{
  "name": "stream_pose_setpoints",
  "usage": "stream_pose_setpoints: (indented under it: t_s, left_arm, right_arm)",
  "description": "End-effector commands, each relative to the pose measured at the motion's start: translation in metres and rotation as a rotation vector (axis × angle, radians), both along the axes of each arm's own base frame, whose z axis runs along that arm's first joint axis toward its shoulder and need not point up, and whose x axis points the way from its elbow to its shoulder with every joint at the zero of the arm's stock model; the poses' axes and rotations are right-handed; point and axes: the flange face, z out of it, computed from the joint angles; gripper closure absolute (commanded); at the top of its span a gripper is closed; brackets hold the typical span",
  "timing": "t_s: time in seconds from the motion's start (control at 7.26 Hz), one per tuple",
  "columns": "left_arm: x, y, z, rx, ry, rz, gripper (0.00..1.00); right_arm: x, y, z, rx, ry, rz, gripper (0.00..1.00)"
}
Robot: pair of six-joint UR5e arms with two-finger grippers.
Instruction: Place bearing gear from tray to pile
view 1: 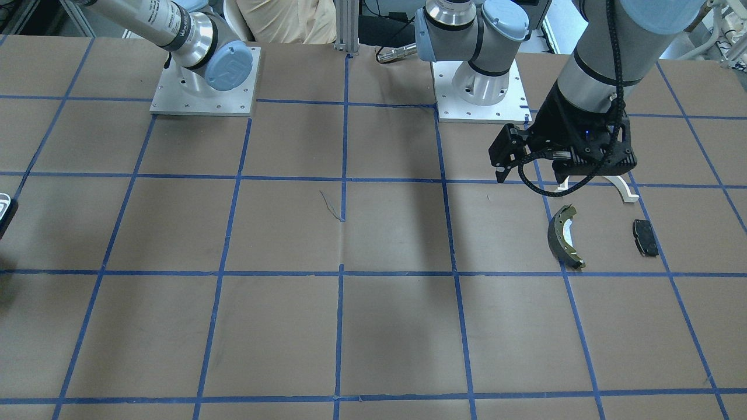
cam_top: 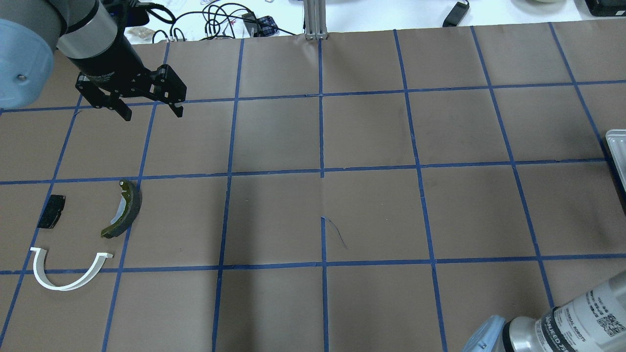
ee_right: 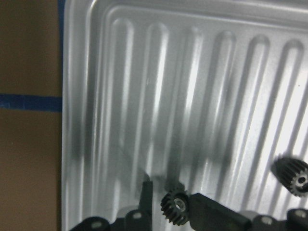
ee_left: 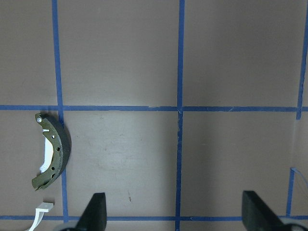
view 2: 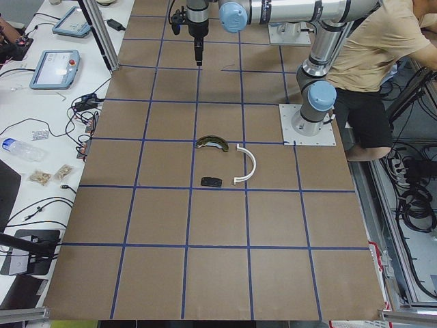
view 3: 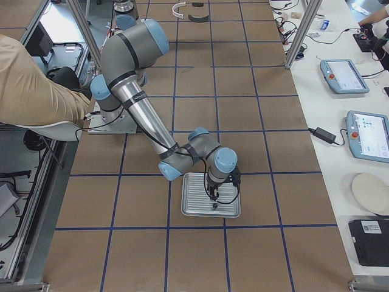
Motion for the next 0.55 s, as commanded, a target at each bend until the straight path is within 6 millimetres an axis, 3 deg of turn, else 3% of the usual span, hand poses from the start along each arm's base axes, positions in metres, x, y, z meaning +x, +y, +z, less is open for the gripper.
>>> stream_pose_setpoints:
  t_s: [0.0, 0.41]
  left_arm:
    - [0.0003, 0.0004, 0.0025, -0.003, -0.002, 0.0, 0.0]
    - [-0.0007, -0.0002, -0.001, 0.001, 0.002, -0.001, 0.0]
  right_arm:
    - [-0.0023, -0.0018, 0.004, -0.007, 0.01, 0.0, 0.57]
    - [-0.0007, 0.0013, -0.0034, 0.01, 0.01, 0.002, 0.57]
